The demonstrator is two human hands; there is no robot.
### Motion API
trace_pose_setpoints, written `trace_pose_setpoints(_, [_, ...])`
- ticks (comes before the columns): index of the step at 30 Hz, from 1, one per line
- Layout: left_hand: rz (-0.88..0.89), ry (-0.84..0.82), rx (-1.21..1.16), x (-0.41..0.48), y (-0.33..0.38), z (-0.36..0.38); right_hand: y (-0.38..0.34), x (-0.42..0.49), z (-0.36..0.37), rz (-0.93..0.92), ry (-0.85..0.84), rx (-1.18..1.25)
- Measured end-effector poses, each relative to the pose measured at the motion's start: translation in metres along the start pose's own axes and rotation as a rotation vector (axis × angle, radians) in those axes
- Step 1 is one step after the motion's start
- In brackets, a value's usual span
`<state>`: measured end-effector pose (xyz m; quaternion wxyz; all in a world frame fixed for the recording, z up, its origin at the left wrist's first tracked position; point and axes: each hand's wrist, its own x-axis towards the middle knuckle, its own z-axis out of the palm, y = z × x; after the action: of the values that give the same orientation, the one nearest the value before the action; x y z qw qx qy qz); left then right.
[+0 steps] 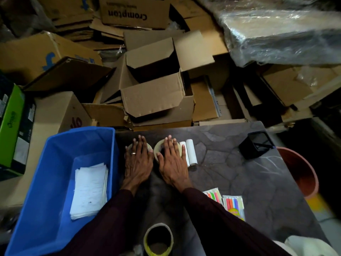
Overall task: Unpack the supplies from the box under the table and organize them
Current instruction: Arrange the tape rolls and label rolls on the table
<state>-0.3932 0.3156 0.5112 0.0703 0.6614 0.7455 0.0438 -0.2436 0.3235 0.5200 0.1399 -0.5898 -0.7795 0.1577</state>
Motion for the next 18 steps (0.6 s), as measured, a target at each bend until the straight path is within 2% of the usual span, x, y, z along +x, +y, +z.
trace_pose_setpoints(6, [0.044, 0.091, -0.039, -0.032, 0.032, -0.021, 0.015, -0.036, -0.036, 0.041, 0.089, -0.018])
trace_pose_setpoints(14, [0.056, 0.028, -0.164, -0.107, 0.088, -0.035, 0.061, -0.123, -0.085, 0.108, 0.056, -0.077])
trace_pose_setpoints(18, [0.138, 0.012, -0.198, -0.156, 0.125, -0.034, 0.095, -0.175, -0.109, 0.131, 0.02, -0.099])
